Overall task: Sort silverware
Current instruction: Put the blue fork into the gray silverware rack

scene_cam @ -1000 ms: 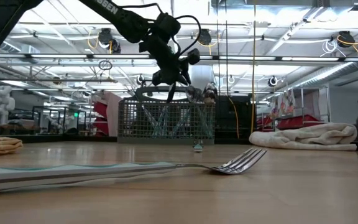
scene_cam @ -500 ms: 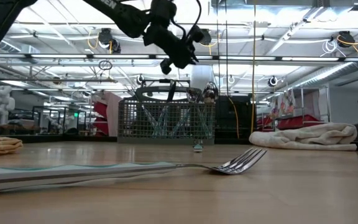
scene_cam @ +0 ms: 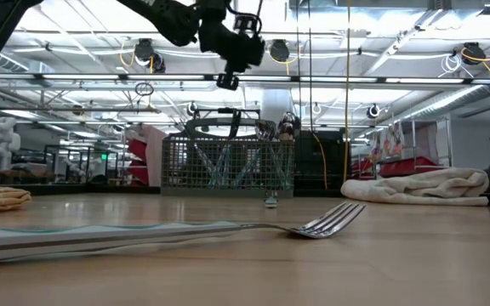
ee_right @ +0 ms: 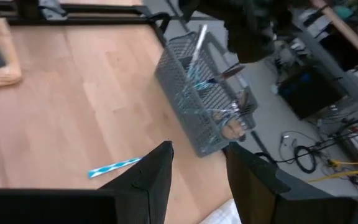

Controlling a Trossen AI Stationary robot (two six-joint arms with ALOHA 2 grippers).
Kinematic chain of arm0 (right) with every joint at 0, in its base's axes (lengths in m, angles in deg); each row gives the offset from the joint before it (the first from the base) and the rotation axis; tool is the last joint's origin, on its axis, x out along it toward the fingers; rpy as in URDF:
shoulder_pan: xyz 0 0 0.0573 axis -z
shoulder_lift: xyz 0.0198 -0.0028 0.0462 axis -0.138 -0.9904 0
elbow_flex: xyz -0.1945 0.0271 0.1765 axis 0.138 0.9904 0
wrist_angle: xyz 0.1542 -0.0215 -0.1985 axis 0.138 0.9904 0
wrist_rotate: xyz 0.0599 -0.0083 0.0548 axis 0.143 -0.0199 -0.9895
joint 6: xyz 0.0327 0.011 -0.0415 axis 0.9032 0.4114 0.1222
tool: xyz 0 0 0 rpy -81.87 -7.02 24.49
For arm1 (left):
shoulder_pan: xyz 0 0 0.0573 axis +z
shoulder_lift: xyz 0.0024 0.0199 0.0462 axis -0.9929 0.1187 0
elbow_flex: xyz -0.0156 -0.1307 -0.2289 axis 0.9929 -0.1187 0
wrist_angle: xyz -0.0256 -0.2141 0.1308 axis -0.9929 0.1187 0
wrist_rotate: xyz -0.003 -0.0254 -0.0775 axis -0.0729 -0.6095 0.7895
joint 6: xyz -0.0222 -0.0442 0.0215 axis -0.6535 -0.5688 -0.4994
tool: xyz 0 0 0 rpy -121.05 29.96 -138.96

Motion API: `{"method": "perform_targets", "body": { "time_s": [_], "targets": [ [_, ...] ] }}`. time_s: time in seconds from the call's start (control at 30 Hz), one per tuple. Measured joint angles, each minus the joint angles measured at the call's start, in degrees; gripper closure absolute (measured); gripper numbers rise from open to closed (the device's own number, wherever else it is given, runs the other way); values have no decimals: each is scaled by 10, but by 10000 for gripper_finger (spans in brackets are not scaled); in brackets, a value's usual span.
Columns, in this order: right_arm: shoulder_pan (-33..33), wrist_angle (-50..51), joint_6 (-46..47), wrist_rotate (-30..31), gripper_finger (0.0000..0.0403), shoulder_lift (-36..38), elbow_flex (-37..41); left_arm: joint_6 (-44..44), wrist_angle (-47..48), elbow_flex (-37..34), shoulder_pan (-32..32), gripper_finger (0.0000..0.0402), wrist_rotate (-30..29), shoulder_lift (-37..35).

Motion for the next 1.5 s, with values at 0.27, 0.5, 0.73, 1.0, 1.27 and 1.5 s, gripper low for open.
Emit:
{"method": "perform_targets", "body": {
  "time_s": [0.27,0.5,0.73,1.0,1.27,1.5],
  "targets": [
    [24,0,105,11,261,-4,10,-445,225,0,-13,340,-56,-168],
    [45,-93,80,-170,261,-31,102,-916,569,1,-6,340,214,-358],
    [76,-385,-75,-354,261,-42,158,-1078,725,1,-39,340,346,-431],
    [58,-426,-7,-395,261,-81,159,-1199,777,0,-99,340,448,-512],
    [-13,-403,-18,-452,261,-192,159,-1278,776,0,-156,340,440,-581],
    [-49,-383,-134,-455,261,-283,159,-1291,791,0,-161,340,434,-589]
  ]
}}
